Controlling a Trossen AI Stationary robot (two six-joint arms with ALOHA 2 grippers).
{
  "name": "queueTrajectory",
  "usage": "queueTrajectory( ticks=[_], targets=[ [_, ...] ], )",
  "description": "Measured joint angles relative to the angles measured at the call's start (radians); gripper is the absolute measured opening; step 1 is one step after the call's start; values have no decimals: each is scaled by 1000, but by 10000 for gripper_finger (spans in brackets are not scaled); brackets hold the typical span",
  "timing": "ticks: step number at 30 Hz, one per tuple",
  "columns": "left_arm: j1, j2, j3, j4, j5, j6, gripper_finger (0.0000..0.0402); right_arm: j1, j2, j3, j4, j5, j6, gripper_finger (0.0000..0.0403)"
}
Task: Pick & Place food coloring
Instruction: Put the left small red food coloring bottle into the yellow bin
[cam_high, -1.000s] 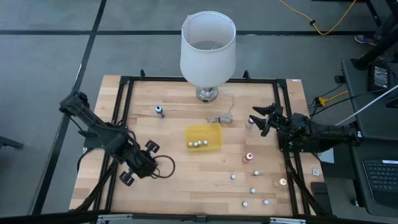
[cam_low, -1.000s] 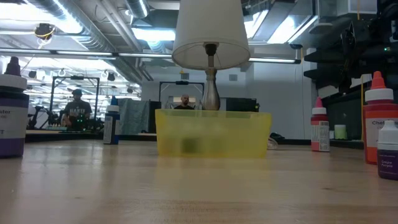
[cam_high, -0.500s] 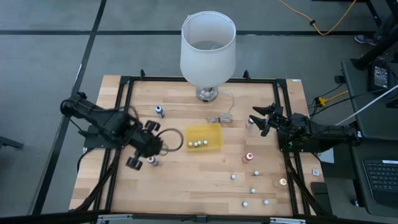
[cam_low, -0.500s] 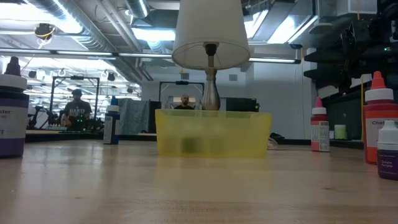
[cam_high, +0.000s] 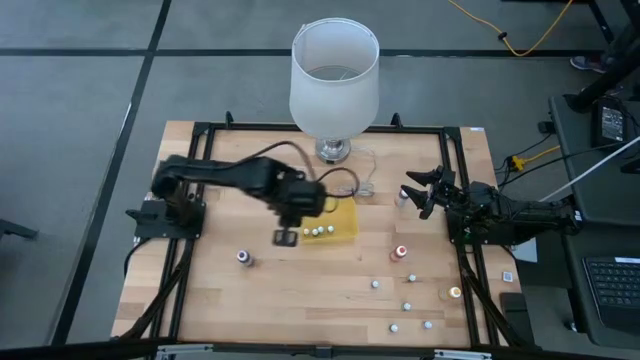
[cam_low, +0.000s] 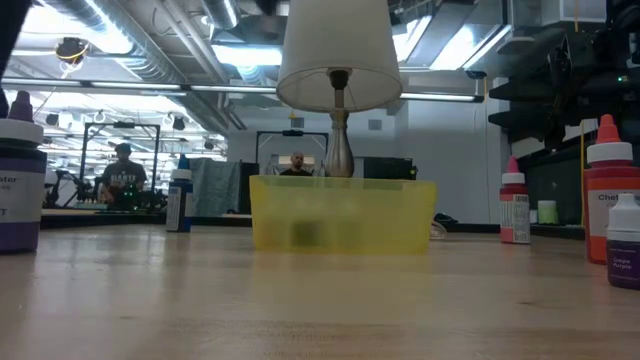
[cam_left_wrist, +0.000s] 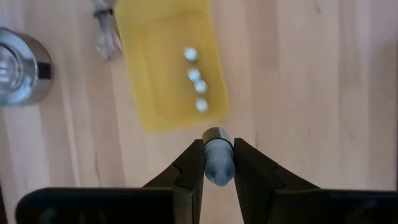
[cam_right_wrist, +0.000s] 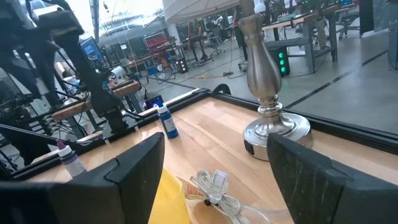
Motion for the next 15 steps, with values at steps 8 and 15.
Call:
queueTrajectory(
  ticks=[8,15],
  targets=[
    [75,225,197,1,0,-22,63,0,0,0,0,0,0,283],
    [92,344,242,32,1,-43,63,0,0,0,0,0,0,283]
  ],
)
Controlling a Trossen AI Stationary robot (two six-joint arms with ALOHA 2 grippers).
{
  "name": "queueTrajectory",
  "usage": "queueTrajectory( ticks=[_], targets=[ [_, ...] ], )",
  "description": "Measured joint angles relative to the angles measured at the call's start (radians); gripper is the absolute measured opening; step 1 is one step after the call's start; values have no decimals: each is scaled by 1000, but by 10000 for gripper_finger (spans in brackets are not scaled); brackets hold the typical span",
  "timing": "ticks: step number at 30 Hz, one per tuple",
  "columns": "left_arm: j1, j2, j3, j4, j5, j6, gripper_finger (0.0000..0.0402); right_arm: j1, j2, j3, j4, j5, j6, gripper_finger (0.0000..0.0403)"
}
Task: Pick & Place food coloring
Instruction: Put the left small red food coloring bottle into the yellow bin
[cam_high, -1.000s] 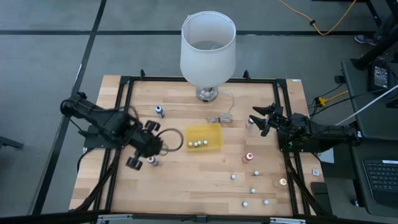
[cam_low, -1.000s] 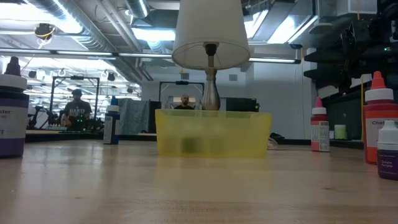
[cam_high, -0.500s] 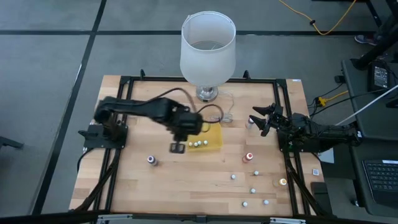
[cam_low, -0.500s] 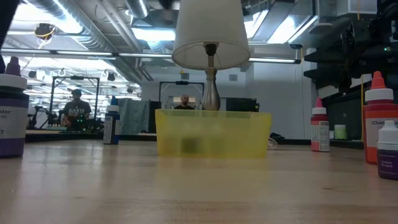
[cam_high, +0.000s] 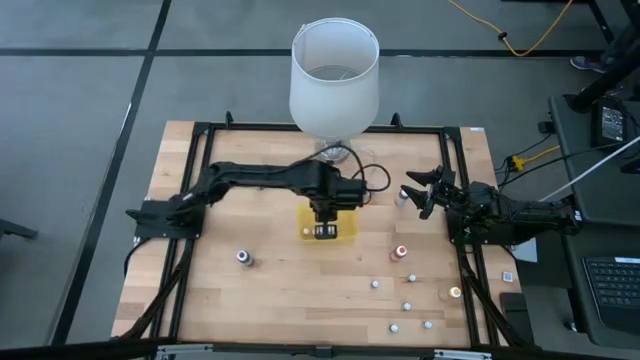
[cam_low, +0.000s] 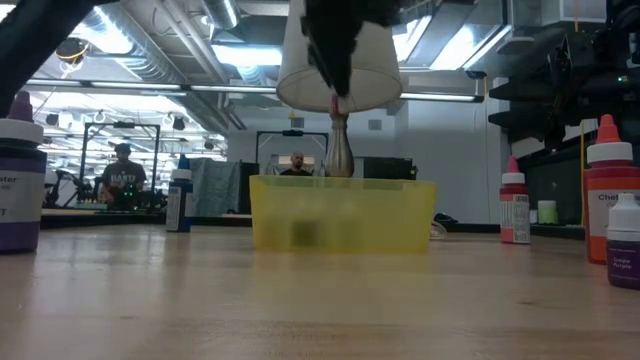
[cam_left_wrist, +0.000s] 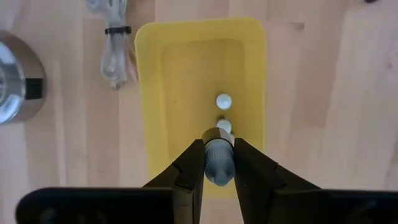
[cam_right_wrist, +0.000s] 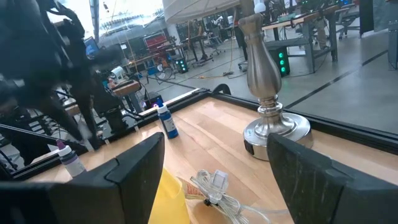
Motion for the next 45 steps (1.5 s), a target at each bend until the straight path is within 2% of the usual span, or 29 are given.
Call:
queueTrajectory(
  ticks=[18,31,45],
  targets=[
    [10,169,0,146,45,16,63,0,0,0,0,0,0,283],
    [8,255,-1,156,50,43,63,0,0,0,0,0,0,283],
    [5,262,-1,220,89,41,63,0,0,0,0,0,0,283]
  ],
)
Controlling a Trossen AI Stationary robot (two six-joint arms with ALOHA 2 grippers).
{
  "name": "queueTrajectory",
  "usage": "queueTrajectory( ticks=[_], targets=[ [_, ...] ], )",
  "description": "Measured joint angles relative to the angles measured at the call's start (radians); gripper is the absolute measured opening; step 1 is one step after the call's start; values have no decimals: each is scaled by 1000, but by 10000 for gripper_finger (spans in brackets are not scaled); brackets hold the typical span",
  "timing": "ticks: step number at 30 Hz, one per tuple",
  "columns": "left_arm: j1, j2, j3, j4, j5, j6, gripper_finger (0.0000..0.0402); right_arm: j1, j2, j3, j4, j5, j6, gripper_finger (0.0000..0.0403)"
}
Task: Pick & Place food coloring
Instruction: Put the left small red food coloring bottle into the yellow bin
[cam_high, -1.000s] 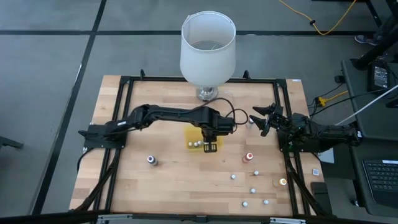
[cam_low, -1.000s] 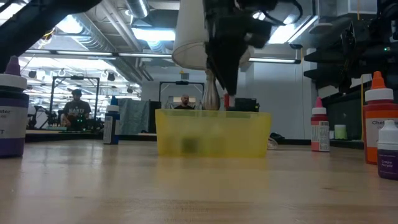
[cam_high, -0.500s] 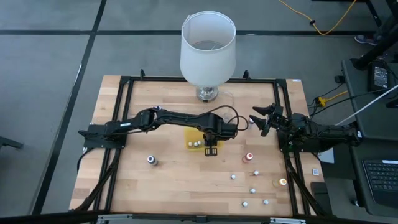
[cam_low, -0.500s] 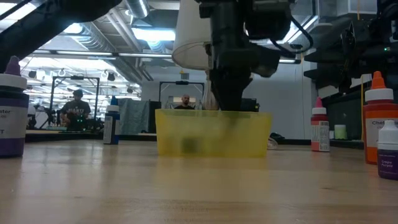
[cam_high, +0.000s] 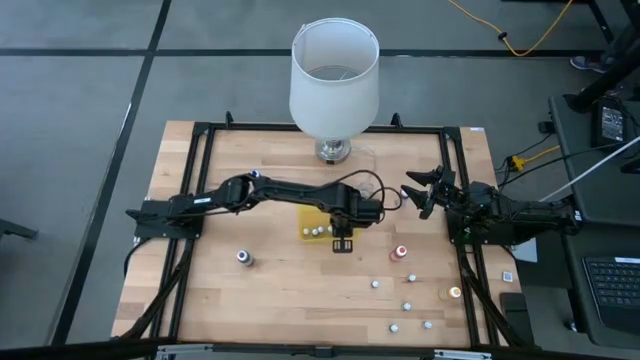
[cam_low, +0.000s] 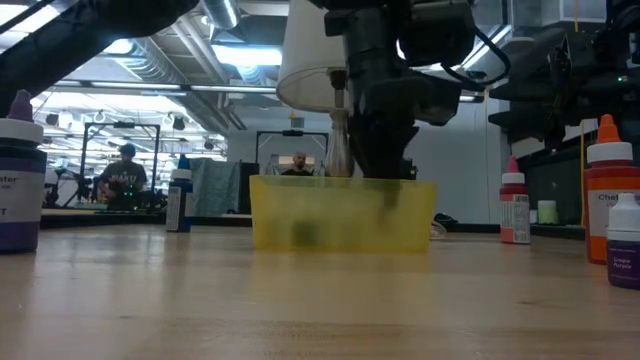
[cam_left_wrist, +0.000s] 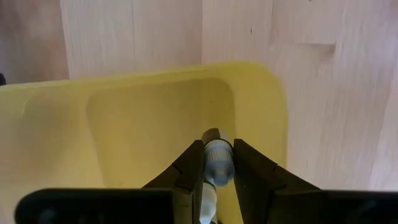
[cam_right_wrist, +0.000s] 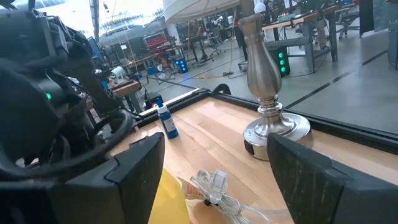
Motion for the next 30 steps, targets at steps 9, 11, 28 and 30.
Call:
queueTrajectory(
  ticks=[9,11,28,30],
  targets=[
    [0,12,-1,-6,14,-17,74,0,0,0,0,0,0,283],
    [3,12,-1,-6,16,-26,87,0,0,0,0,0,0,283],
    [22,8,-1,-44,18,-49,120,0,0,0,0,0,0,283],
    [24,4,-1,-45,19,-49,122,0,0,0,0,0,0,283]
  ],
)
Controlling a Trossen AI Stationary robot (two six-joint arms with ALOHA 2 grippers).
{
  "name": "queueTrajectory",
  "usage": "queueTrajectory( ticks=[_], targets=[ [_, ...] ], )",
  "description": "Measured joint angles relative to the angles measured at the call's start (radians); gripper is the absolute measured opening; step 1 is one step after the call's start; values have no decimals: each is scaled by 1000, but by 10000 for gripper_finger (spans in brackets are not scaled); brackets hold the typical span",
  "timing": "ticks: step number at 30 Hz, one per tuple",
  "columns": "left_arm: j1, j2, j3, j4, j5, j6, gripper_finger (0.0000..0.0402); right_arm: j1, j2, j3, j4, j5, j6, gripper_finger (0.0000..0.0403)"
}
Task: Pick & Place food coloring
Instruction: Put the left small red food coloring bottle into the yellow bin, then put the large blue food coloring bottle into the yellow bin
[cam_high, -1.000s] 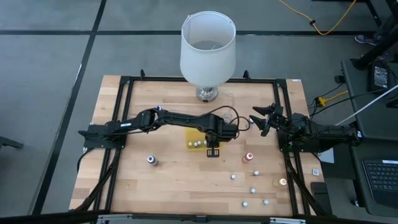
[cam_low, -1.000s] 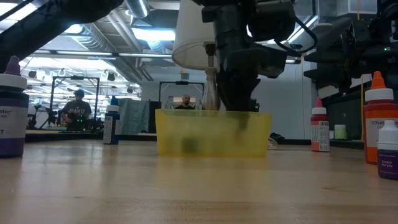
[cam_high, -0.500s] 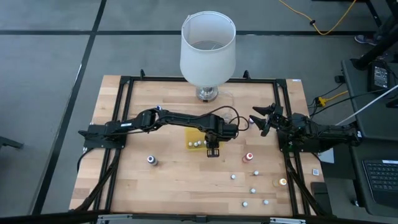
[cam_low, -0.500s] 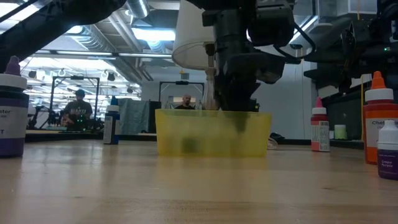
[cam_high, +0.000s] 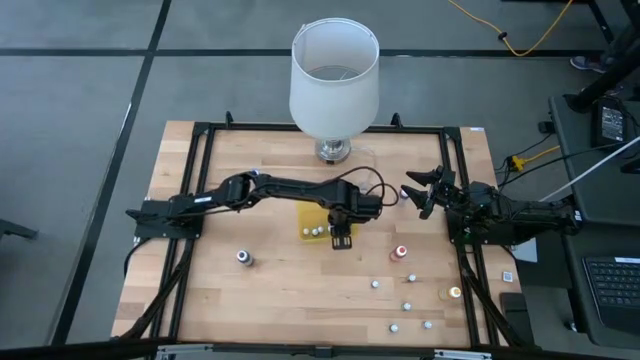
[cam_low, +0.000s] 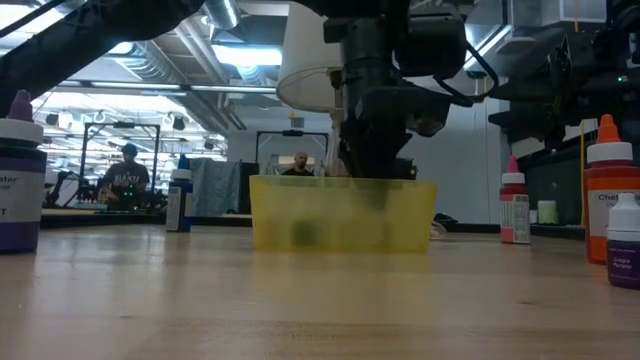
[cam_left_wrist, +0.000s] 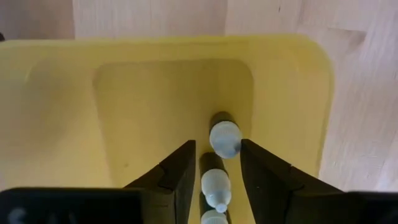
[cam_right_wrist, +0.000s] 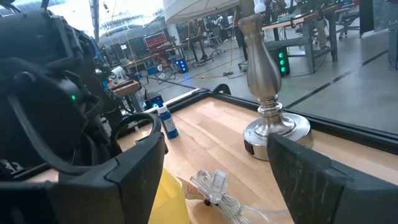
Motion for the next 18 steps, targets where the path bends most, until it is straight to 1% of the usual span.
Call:
queueTrajectory(
  ticks=[4,10,12,15,18],
  targets=[
    [8,-21,1,-12,23,0,125,0,0,0,0,0,0,283],
    [22,-64,1,-13,28,4,123,0,0,0,0,0,0,283],
    [25,-78,1,-17,46,3,124,0,0,0,0,0,0,283],
    [30,-111,1,-24,69,-15,125,0,0,0,0,0,0,283],
    [35,-149,1,-27,68,-29,123,0,0,0,0,0,0,283]
  ],
)
